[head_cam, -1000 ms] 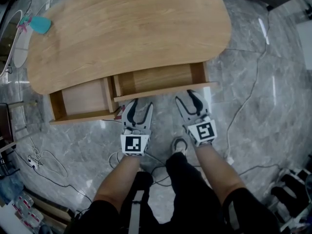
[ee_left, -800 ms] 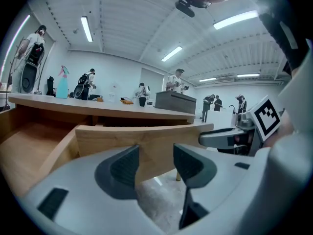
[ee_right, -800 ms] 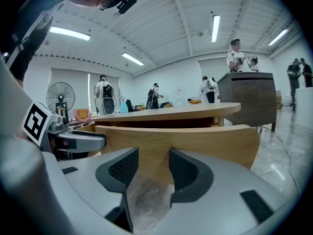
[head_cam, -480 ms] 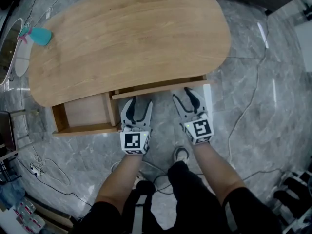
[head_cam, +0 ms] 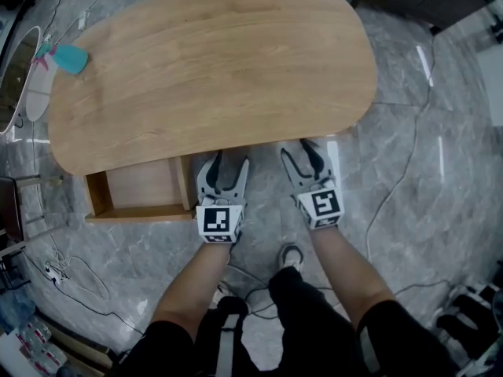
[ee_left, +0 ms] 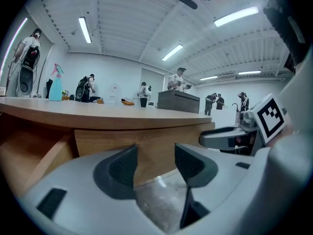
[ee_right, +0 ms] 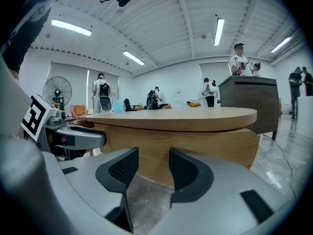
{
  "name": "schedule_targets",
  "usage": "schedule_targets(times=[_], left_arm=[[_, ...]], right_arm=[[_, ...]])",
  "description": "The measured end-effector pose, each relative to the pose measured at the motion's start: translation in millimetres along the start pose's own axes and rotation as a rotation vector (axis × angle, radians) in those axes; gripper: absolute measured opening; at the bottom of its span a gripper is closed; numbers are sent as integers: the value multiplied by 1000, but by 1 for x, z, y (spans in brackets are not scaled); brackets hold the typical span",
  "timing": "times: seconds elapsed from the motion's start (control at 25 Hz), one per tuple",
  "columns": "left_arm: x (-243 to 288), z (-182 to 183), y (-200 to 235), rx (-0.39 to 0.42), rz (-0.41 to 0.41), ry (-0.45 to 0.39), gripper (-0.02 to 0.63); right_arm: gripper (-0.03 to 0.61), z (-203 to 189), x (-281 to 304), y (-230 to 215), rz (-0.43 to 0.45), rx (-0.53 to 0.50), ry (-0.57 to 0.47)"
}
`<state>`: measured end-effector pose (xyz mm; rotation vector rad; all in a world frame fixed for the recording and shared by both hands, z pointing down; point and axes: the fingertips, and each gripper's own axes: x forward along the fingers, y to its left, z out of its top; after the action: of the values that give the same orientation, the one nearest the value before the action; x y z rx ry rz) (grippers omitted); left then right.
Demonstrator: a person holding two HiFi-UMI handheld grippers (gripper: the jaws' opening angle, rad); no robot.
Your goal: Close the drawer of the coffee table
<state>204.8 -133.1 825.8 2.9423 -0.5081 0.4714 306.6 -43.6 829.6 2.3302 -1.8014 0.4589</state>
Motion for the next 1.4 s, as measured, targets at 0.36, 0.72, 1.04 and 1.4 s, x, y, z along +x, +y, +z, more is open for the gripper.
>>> schedule_targets(times=[0.36, 0.72, 1.04, 1.4], left_arm=[[22, 9, 14, 51, 6, -26, 221], [27, 11, 20, 46, 23, -60, 221], [17, -4, -7, 41, -27, -13, 221], [-38, 14, -34, -4, -52, 9, 221]], right_arm=[[196, 9, 25, -12, -30, -7, -4], [143, 9, 31, -26, -64, -36, -53], [144, -2, 17, -4, -40, -30, 51], [144, 36, -47, 49, -14, -13, 31]])
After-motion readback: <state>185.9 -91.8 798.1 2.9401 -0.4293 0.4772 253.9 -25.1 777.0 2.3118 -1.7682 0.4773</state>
